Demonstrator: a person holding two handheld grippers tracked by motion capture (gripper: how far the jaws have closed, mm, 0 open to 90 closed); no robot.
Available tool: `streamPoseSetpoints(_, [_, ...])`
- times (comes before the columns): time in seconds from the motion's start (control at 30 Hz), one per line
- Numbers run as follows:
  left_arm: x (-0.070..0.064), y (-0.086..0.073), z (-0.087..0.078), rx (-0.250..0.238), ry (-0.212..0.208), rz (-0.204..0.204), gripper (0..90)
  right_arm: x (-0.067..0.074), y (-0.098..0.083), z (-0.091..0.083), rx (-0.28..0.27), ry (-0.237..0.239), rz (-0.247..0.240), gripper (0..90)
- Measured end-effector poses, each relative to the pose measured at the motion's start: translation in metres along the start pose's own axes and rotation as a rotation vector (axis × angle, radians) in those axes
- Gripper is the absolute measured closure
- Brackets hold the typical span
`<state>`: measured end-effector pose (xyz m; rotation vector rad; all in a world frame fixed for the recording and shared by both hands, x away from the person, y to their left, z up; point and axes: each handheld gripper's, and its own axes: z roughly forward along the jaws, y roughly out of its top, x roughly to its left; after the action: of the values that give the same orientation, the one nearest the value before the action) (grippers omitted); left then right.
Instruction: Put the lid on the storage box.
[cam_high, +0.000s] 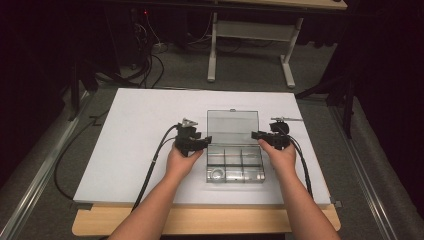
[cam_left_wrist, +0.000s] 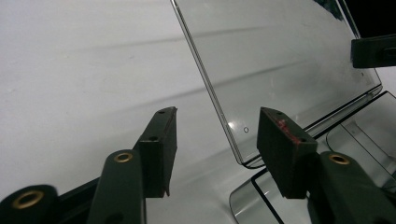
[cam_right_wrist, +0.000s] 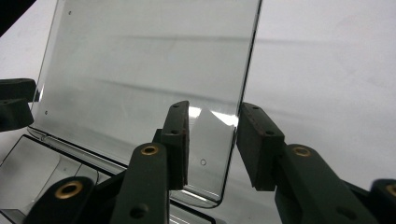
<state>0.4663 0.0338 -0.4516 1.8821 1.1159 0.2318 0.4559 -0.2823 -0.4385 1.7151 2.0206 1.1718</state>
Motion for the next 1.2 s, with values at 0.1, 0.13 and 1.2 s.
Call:
streamPoseSetpoints(0.1, [-0.001,0.0,-0.001,-0.008,-0.001,0.006,50.4,0.002,0.0,-0.003,-0.014,-0.011,-0.016,69.4])
streamPoseSetpoints(0.13, [0.0,0.001,-0.002,0.005,-0.003,0.02,50.8,0.002,0.0,-0.004,-0.018,-0.016,-0.021,70.3])
streamPoseSetpoints(1.2, [-0.013,0.005,-0.003,-0.057,-0.008,0.043,64.4,0.012,-0.008,-0.023,-0.087,-0.084,-0.122,85.4])
